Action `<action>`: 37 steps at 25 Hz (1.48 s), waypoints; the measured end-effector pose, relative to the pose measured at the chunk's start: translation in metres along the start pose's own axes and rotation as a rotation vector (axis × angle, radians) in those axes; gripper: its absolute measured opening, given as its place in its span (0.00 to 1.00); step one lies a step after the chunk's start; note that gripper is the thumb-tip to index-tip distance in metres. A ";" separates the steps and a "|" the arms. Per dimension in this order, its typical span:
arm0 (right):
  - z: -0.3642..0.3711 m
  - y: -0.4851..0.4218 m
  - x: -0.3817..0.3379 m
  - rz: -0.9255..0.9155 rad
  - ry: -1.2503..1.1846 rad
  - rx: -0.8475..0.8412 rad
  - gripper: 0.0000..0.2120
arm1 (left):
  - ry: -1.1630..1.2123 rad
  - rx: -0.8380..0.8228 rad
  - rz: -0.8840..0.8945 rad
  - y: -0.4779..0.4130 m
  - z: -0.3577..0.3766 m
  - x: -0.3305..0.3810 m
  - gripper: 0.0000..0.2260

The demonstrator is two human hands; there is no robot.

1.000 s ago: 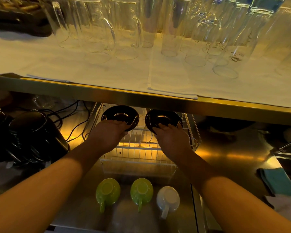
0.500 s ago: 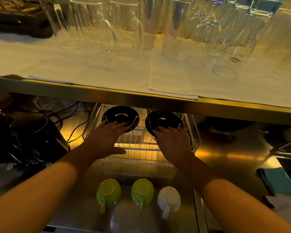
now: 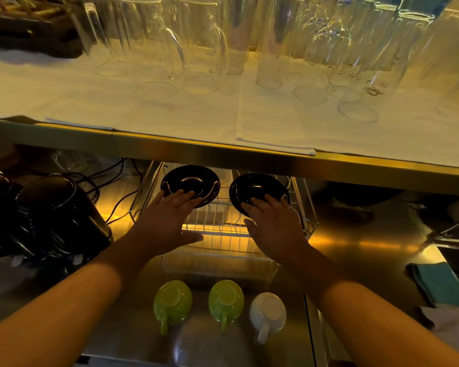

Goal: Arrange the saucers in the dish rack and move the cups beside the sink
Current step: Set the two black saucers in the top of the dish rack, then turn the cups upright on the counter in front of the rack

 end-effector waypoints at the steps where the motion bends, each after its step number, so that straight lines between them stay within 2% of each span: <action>1: -0.005 0.004 -0.001 -0.016 -0.024 0.042 0.23 | 0.027 0.060 0.003 0.007 0.000 0.003 0.41; 5: -0.014 0.042 -0.011 -0.171 -0.153 0.408 0.17 | 0.107 0.524 0.170 0.059 0.021 0.006 0.22; 7: 0.000 0.075 -0.020 -0.257 -0.181 0.338 0.13 | 0.138 0.589 0.197 0.091 0.053 -0.002 0.15; 9: 0.029 0.106 -0.028 -0.300 -0.168 0.118 0.12 | 0.150 0.491 0.142 0.123 0.097 -0.015 0.15; 11: 0.057 0.131 -0.034 -0.271 -0.119 -0.133 0.15 | 0.145 0.347 0.018 0.152 0.142 -0.030 0.22; 14: 0.099 0.153 -0.044 -0.295 -0.004 -0.371 0.23 | 0.115 0.090 -0.180 0.182 0.192 -0.052 0.32; 17: 0.132 0.171 -0.052 -0.288 0.098 -0.598 0.20 | 0.201 0.009 -0.363 0.192 0.226 -0.064 0.46; 21: 0.144 0.176 -0.065 -0.279 0.203 -0.663 0.18 | 0.222 -0.071 -0.484 0.184 0.248 -0.063 0.58; 27: 0.151 0.166 -0.076 -0.174 0.262 -0.735 0.12 | 0.197 -0.071 -0.587 0.170 0.264 -0.047 0.62; 31: 0.166 0.154 -0.077 0.173 -0.019 -0.963 0.09 | 0.144 -0.011 -0.623 0.167 0.283 -0.045 0.61; 33: 0.173 0.150 -0.071 0.302 -0.144 -0.951 0.09 | 0.124 0.051 -0.626 0.166 0.296 -0.049 0.59; 35: 0.157 0.142 -0.066 0.276 -0.142 -0.940 0.12 | 0.101 0.060 -0.624 0.165 0.301 -0.052 0.58; 37: 0.134 0.133 -0.057 0.105 0.010 -0.781 0.14 | 0.090 0.053 -0.624 0.166 0.299 -0.052 0.58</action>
Point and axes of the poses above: each hand's wrist, its own y-axis away from the middle knuckle, its own z-axis out of the palm, x = y × z, the point moved 1 cm from there along -y, towards the middle knuckle, and after that the axes turned 9 degrees about y, right-handed, at the moved point
